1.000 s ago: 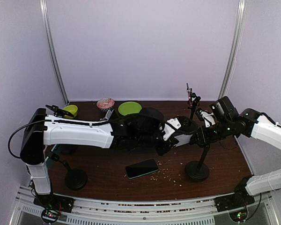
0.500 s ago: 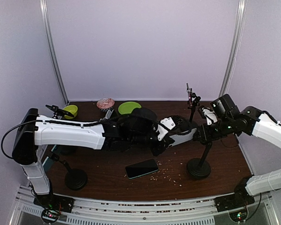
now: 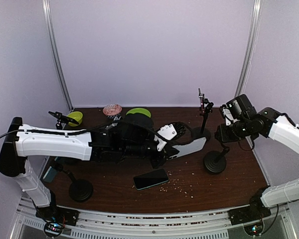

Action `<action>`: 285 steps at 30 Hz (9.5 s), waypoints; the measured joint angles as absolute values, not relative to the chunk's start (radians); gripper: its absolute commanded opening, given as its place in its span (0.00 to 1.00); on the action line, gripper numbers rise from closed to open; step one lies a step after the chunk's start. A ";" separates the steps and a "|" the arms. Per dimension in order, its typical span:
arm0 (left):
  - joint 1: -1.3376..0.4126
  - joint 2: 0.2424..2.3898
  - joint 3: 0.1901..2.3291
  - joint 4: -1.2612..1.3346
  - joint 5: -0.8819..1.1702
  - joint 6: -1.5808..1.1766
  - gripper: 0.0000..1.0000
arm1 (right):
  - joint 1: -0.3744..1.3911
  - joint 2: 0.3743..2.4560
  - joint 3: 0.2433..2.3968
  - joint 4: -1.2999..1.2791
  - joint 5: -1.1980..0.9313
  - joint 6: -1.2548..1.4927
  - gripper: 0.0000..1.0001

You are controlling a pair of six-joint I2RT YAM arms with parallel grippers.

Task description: Remove the phone from the phone stand

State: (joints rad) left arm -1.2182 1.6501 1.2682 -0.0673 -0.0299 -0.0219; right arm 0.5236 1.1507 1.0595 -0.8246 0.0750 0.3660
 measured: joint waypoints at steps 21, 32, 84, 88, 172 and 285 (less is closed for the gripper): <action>-1.218 1.446 1.036 -0.255 -0.296 -0.112 0.00 | 0.236 1.327 1.104 -0.842 0.143 0.400 0.16; -1.180 1.512 1.036 -0.477 -0.510 -0.172 0.00 | 0.189 1.329 1.103 -0.841 0.094 0.403 0.94; -1.142 1.728 0.898 -0.421 -0.663 -0.264 0.39 | 0.188 1.042 1.124 -0.897 -0.239 0.442 0.99; -1.142 1.728 0.898 -0.420 -0.636 -0.268 0.44 | 0.188 1.032 1.117 -0.881 -0.251 0.444 1.00; -1.091 2.491 2.342 0.075 -0.453 -0.421 0.79 | 0.229 1.018 1.098 -0.745 -0.164 0.505 1.00; -1.163 2.040 1.586 0.285 0.036 -0.258 0.00 | 0.550 1.147 1.161 -0.916 -0.157 0.358 0.57</action>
State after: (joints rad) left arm -1.1633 2.0399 1.5860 0.2848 0.0360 -0.2584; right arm 0.5503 1.1469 1.1614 -0.9165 -0.1574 0.3580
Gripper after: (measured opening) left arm 0.073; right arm 0.609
